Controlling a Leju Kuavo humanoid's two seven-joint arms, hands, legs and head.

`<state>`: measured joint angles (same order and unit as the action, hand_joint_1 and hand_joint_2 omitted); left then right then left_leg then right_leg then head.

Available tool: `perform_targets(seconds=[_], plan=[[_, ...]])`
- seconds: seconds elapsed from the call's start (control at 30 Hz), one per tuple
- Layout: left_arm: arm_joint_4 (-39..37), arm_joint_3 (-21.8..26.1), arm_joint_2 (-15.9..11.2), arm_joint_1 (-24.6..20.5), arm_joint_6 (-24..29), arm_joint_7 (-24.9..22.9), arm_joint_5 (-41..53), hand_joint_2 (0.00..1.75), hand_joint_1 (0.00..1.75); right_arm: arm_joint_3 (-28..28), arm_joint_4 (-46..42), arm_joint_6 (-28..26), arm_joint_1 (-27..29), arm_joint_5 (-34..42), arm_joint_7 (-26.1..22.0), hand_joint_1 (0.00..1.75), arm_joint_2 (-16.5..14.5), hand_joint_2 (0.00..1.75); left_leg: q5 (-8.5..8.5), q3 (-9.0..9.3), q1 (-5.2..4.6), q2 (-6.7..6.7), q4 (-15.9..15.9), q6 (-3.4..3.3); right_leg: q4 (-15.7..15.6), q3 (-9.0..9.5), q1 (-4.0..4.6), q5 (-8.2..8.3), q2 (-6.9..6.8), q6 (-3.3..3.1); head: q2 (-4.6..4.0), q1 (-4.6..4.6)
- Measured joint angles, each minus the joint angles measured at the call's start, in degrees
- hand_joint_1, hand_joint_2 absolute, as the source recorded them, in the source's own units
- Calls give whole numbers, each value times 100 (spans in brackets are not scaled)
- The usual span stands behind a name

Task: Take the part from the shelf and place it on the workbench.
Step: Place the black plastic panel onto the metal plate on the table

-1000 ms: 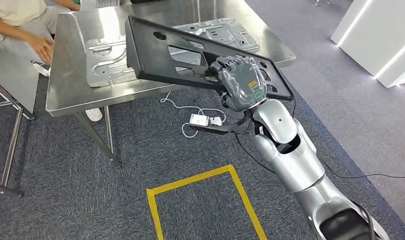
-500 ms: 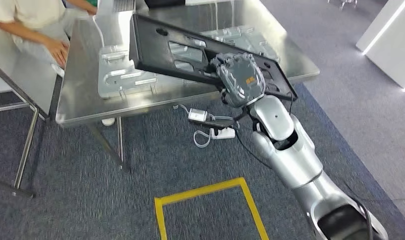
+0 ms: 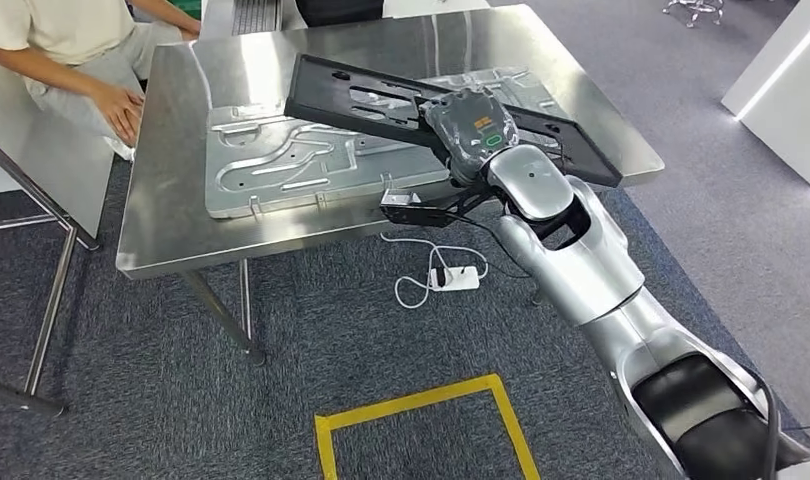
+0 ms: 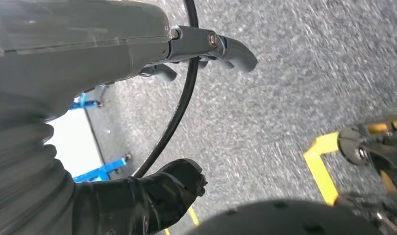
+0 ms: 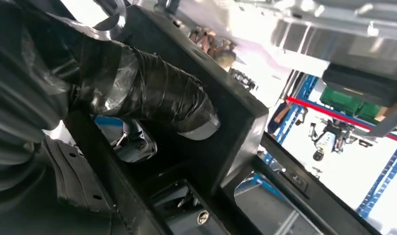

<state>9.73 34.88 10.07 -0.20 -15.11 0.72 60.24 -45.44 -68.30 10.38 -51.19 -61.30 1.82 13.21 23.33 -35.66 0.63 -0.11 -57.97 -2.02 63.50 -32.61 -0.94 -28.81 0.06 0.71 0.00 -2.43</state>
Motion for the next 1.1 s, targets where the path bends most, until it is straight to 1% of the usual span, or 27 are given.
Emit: perform_targets(seconds=[0.03,0.1,0.13,0.17,0.2,0.23,0.27,0.3,0.33,0.37,0.43,0.47,0.5,0.53,0.6,0.63,0.67,0.7,0.73,0.8,0.83,0.87,0.9,0.97,1.0,1.03,1.1], plan=[[0,2,-1,-3,-4,6,-2,175,0,-50,90,40,-86,-5,1,175,8,175,27,50,4,-3,19,-26,332,-212,-6,-58,-1,17,0,-2],[0,3,-2,-17,-7,15,-1,175,0,-152,268,97,-199,-15,4,175,10,175,111,143,2,-24,23,-59,973,-678,-6,-314,-1,44,0,-3],[0,3,-2,-19,-7,17,1,175,0,-188,341,119,-220,-19,8,175,10,175,164,202,1,-43,23,-61,1128,-849,-10,-427,-1,54,0,-3],[0,4,-2,-17,-7,16,2,175,0,-219,405,135,-233,-25,19,175,10,175,221,274,1,-63,22,-59,1114,-940,-17,-452,-2,59,0,-3],[0,7,-2,-12,-6,15,3,175,0,-248,467,151,-255,-31,37,175,10,175,283,357,1,-79,21,-52,912,-940,-23,-340,-3,59,0,-3],[0,10,-2,-5,-7,14,5,175,0,-274,540,165,-293,-39,61,175,10,175,349,442,1,-92,19,-40,565,-870,-30,-89,-4,56,0,-3],[-1,15,-2,4,-10,13,7,175,0,-304,628,173,-343,-47,83,175,10,175,416,507,-1,-101,14,-21,181,-789,-30,241,-6,45,0,-4],[-1,22,-2,6,-14,10,10,175,0,-336,726,178,-409,-54,98,175,10,175,476,555,-7,-113,13,7,-138,-718,-15,479,-9,25,0,-8],[-2,28,-3,0,-19,7,13,175,0,-364,816,184,-466,-57,103,175,7,175,525,577,-12,-122,22,41,-336,-671,3,643,-7,-3,0,-10],[-2,34,-4,-9,-22,3,15,175,0,-389,889,190,-507,-60,101,175,2,175,550,594,-18,-129,18,77,-416,-654,15,694,-4,-36,0,-13],[-2,44,-9,-26,-22,-3,16,175,0,-413,993,198,-564,-61,103,175,-15,175,560,617,-20,-123,-19,137,-440,-580,17,654,6,-112,0,-15],[-2,51,-11,-24,-23,-3,15,175,0,-418,1037,198,-595,-62,105,175,-25,175,543,576,-17,-108,-154,160,-455,-529,8,634,7,-155,0,-15],[-1,60,-14,-21,-25,-2,15,175,0,-427,1081,198,-636,-63,109,175,-40,175,546,458,-12,-89,-381,181,-465,-472,6,606,7,-198,0,-14],[-1,72,-17,-18,-27,-1,15,175,0,-442,1118,201,-676,-64,108,175,-60,175,589,266,-6,-68,-711,201,-476,-417,5,574,7,-233,0,-15],[-1,98,-18,-18,-30,3,15,175,0,-499,1179,219,-724,-66,108,175,-109,175,847,-211,-1,-42,-1412,237,-480,-316,16,485,15,-274,0,-13],[-1,109,-19,-18,-30,4,15,175,0,-534,1207,232,-727,-67,106,175,-134,175,996,-405,-1,-38,-1616,249,-481,-255,24,433,20,-281,0,-14],[-2,117,-19,-17,-30,5,15,175,0,-565,1236,243,-724,-67,105,175,-156,175,1069,-524,-3,-36,-1654,247,-482,-184,36,377,24,-284,0,-13],[-2,123,-19,-16,-30,7,15,175,0,-589,1261,252,-724,-67,104,175,-175,175,1007,-552,-10,-34,-1508,227,-482,-108,52,322,27,-283,0,-13],[-2,127,-19,-13,-30,7,15,175,0,-607,1282,257,-728,-67,104,175,-193,175,798,-498,-23,-32,-1203,181,-485,-28,71,266,26,-282,0,-13],[-2,133,-41,4,-29,7,15,175,0,-630,1312,261,-743,-67,107,175,-213,175,202,-300,-95,-42,-449,19,-493,98,98,162,30,-271,0,-15],[-2,136,-55,10,-30,8,15,175,0,-646,1324,261,-756,-67,108,175,-221,175,24,-221,-133,-61,-182,-51,-503,140,106,114,40,-246,0,-16],[-2,137,-68,16,-30,8,15,175,0,-660,1335,261,-765,-67,107,175,-231,175,-67,-164,-163,-78,-10,-104,-495,175,109,100,52,-220,0,-15],[-2,138,-75,18,-29,9,15,175,0,-674,1345,261,-772,-67,107,175,-242,175,-50,-123,-175,-94,60,-130,-485,207,117,105,65,-185,0,-16],[-2,139,-62,19,-29,5,15,175,0,-680,1356,262,-784,-67,107,175,-257,175,-81,41,-142,-81,181,-157,-403,229,115,114,65,-142,0,-17],[-2,140,-58,17,-28,2,15,175,0,-681,1361,262,-798,-67,108,175,-259,175,-83,114,-125,-73,213,-170,-268,175,109,81,61,-116,0,-20],[-2,141,-55,13,-25,-1,15,175,0,-681,1365,263,-812,-68,109,175,-259,175,-75,179,-109,-67,234,-173,-29,49,95,0,56,-84,0,-21],[-1,144,-56,0,-14,-1,9,175,0,-703,1378,274,-818,-67,105,175,-261,175,-8,242,-99,-63,237,-169,628,-369,46,-270,49,-6,0,-23]])
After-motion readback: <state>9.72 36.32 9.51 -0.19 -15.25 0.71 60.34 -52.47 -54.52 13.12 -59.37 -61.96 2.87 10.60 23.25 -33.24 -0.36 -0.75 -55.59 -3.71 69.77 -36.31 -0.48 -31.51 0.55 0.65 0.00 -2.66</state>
